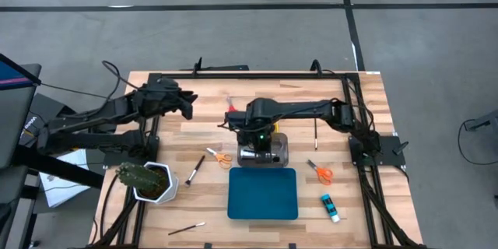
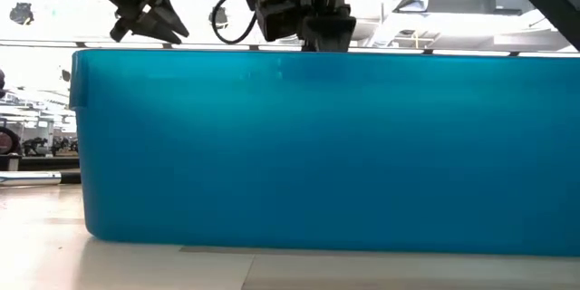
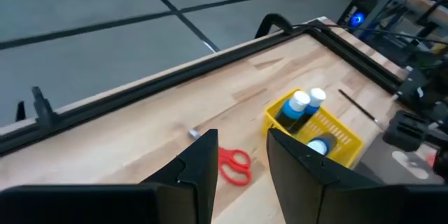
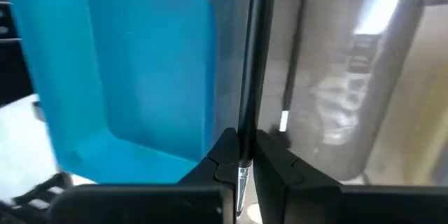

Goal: Pick & Place Paint Supplies
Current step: Put the makeup brush into the black bin

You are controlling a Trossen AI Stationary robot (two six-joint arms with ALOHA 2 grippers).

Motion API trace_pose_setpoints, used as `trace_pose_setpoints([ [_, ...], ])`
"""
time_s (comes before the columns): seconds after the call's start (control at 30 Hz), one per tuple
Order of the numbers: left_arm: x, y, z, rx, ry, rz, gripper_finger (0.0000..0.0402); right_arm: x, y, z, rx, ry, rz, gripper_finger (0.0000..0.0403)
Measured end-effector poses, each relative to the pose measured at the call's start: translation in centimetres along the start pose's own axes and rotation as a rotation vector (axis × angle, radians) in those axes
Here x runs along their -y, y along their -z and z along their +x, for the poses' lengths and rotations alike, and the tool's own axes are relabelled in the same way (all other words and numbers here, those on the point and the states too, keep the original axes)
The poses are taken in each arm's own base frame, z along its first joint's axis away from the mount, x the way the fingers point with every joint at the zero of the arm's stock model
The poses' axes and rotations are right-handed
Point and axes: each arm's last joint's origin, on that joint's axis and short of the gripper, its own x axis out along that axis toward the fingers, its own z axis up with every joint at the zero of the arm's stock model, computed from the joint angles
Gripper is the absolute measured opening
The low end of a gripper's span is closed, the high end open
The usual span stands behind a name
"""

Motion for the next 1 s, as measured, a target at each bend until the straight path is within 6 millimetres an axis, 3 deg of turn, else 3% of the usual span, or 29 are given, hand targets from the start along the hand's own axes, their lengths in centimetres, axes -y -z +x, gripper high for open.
trace_pose_setpoints([
  [0.3,-0.4,-0.3,-1.3,0.048,0.009,-0.003,0.0117,0.2,-0.1,0.2,-0.002,0.037,-0.006,0.0016],
  [0.63,-0.5,-0.3,-1.4,0.051,0.014,-0.006,0.0117,1.4,-1.1,4.1,-0.105,0.02,0.019,0.0016],
  [1.0,-0.5,-0.3,-1.4,0.05,0.017,-0.005,0.0117,1.6,-1.3,4.3,-0.091,0.026,0.01,0.0016],
])
